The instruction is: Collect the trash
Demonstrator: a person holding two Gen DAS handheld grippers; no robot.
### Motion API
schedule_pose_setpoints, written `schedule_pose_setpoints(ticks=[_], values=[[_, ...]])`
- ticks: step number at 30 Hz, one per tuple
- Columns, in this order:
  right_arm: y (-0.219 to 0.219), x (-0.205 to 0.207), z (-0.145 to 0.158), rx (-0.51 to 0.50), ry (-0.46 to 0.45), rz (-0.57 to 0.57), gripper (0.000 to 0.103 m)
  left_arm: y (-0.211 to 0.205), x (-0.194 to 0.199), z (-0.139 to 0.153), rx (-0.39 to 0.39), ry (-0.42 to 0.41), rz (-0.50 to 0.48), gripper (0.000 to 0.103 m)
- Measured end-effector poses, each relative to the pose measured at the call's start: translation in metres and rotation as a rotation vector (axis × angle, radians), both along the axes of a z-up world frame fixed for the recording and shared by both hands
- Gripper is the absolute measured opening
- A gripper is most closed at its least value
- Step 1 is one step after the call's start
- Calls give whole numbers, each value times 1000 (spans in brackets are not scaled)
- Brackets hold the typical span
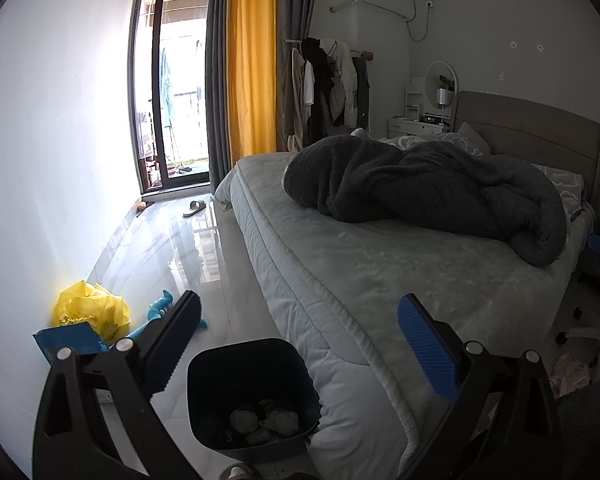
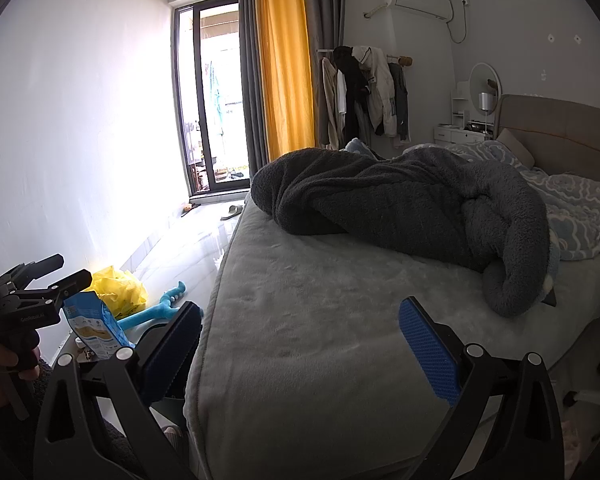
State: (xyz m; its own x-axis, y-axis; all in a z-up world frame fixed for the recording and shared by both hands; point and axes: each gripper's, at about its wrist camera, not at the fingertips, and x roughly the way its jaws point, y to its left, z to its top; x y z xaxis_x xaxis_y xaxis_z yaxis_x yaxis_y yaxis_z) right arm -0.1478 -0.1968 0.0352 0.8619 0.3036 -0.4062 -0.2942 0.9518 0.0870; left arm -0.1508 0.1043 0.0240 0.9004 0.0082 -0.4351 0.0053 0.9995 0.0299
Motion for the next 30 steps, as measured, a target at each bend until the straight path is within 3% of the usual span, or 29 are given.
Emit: schedule_pose_setpoints(ticks=[30], values=[[3,-2,0,-1,1,-4,100,0,0,0,0,3,-1,100]])
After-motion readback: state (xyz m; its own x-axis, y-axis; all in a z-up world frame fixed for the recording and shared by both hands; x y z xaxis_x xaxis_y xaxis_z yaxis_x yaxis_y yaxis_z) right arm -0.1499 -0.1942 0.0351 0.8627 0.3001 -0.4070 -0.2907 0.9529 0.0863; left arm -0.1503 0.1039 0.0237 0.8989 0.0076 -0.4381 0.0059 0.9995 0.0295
